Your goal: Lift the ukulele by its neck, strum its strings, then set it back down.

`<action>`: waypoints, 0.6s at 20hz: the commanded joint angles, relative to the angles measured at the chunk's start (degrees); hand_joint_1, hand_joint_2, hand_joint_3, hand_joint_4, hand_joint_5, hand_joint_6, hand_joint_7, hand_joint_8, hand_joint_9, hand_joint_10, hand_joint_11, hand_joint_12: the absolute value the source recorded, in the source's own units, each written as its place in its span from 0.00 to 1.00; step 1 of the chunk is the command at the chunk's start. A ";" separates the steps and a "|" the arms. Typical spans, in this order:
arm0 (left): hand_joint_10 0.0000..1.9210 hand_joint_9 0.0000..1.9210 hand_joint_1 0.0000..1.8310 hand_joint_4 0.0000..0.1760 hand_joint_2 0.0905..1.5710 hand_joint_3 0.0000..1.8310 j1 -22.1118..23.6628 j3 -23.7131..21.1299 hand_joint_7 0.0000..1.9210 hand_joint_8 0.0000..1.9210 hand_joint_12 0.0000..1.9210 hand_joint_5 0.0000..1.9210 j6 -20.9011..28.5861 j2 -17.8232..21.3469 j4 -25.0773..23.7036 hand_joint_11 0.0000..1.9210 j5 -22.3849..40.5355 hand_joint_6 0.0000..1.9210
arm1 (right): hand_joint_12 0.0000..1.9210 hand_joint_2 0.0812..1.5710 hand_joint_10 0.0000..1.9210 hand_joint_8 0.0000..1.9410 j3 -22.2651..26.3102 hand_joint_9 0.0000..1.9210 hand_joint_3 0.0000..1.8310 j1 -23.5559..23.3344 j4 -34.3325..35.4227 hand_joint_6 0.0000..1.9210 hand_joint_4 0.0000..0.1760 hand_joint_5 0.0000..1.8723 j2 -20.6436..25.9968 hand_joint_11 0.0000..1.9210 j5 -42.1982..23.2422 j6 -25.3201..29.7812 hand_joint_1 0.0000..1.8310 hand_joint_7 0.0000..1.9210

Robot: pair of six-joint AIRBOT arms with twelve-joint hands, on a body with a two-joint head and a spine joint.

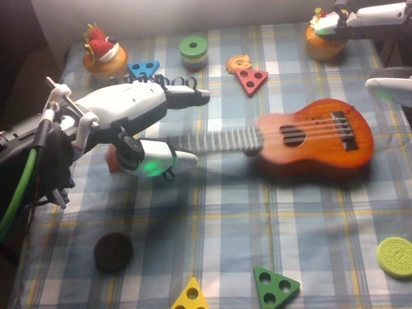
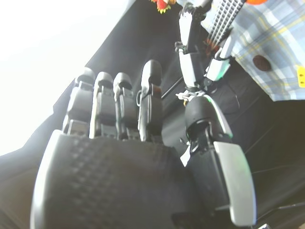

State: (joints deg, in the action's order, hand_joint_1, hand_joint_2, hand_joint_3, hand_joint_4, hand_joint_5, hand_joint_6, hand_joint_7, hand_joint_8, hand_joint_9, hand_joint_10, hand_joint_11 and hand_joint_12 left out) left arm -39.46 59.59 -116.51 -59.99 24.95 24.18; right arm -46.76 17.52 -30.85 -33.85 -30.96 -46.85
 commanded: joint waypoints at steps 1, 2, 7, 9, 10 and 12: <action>0.00 0.00 0.27 0.27 0.74 0.00 0.62 -0.50 0.00 0.00 0.04 0.00 0.38 0.70 -0.48 0.00 7.09 0.00 | 0.20 0.88 0.00 0.00 -0.13 0.05 0.00 -0.52 1.97 0.00 0.00 0.20 0.21 0.00 -5.84 -0.39 0.07 0.08; 0.00 0.00 0.25 0.36 0.71 0.00 0.62 -1.01 0.00 0.00 0.01 0.00 0.38 1.24 -0.65 0.00 7.64 0.00 | 0.30 0.89 0.00 0.00 -0.12 0.06 0.00 -0.52 1.99 0.00 0.00 0.17 0.21 0.00 -5.85 -0.39 0.10 0.07; 0.00 0.00 0.22 0.40 0.72 0.00 0.36 -4.06 0.00 0.00 0.00 0.00 8.45 5.34 -6.62 0.00 13.19 0.00 | 0.28 0.90 0.00 0.00 0.08 0.01 0.00 -0.27 2.72 0.00 0.08 0.05 0.60 0.00 -5.95 -0.79 0.12 0.00; 0.00 0.00 0.20 0.16 0.74 0.01 0.36 -5.18 0.00 0.00 0.00 0.00 13.63 7.17 -9.76 0.00 16.63 0.00 | 0.27 0.88 0.00 0.00 0.57 0.00 0.00 0.46 4.76 0.00 0.26 0.00 1.12 0.00 -6.22 -2.97 0.13 0.00; 0.00 0.00 0.19 0.13 0.75 0.01 0.34 -5.21 0.00 0.00 0.00 0.00 16.61 7.79 -11.19 0.00 18.04 0.00 | 0.21 0.87 0.00 0.00 0.55 0.00 0.00 0.94 5.65 0.00 0.34 0.00 1.28 0.00 -6.51 -2.99 0.14 0.00; 0.00 0.00 0.22 0.23 0.77 0.01 0.31 -5.18 0.00 0.00 0.00 0.00 21.96 8.90 -13.19 0.00 20.98 0.00 | 0.12 0.88 0.00 0.00 0.57 0.00 0.00 2.18 8.68 0.00 0.39 0.00 1.61 0.00 -7.17 -4.23 0.15 0.00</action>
State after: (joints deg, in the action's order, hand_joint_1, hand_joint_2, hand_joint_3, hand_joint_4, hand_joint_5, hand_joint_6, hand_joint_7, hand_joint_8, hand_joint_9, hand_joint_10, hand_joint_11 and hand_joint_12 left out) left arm -39.57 54.35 -93.84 -51.11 12.03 37.36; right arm -46.15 20.69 -23.27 -32.58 -31.66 -51.51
